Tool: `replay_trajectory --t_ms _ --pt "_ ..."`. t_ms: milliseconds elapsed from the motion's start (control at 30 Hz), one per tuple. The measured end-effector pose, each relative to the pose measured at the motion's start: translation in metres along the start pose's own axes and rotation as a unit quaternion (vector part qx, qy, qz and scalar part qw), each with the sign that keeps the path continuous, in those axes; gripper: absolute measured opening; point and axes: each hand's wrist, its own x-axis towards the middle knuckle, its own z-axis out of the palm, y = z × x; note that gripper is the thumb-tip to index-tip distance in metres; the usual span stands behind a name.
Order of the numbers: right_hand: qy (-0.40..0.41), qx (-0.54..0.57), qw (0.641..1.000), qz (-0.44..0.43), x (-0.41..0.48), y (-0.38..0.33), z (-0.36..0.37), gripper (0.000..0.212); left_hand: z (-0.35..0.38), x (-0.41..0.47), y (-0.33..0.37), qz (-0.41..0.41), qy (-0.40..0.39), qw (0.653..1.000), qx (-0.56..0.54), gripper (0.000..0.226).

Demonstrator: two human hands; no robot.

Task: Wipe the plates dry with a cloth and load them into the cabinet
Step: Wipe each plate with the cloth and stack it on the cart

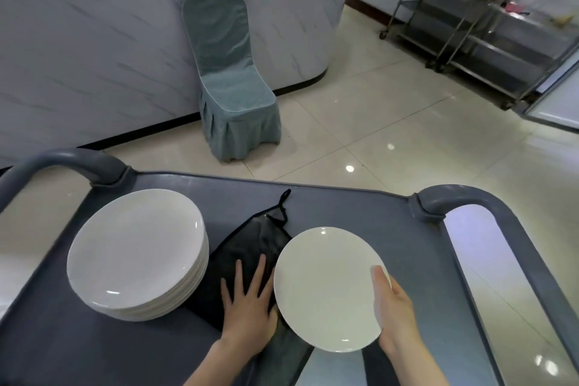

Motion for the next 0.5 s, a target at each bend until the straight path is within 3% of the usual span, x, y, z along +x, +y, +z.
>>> replay_trajectory --t_ms 133,267,333,400,433,500 --pt "0.006 0.002 1.0 -0.008 -0.002 -0.001 -0.006 0.023 -0.006 0.001 0.039 0.073 -0.036 0.996 0.026 0.073" --pt "0.015 0.008 1.0 -0.009 -0.002 -0.001 -0.01 0.023 -0.02 -0.003 0.049 0.12 -0.014 0.991 0.05 0.068" --pt "0.016 0.005 1.0 -0.009 -0.002 -0.001 -0.012 0.023 -0.021 -0.001 0.026 0.1 0.033 0.994 -0.039 0.06" --pt "0.017 0.008 1.0 -0.008 -0.003 0.0 -0.011 0.024 -0.029 0.002 0.001 0.052 0.13 0.98 -0.142 0.051" --pt "0.018 0.009 1.0 -0.007 -0.005 0.0 -0.011 0.024 -0.032 0.003 -0.011 0.019 0.169 0.973 -0.155 0.049" --pt "0.018 0.009 1.0 -0.006 -0.007 0.0 -0.009 0.023 -0.035 0.006 -0.027 -0.05 0.167 0.977 -0.125 0.057"
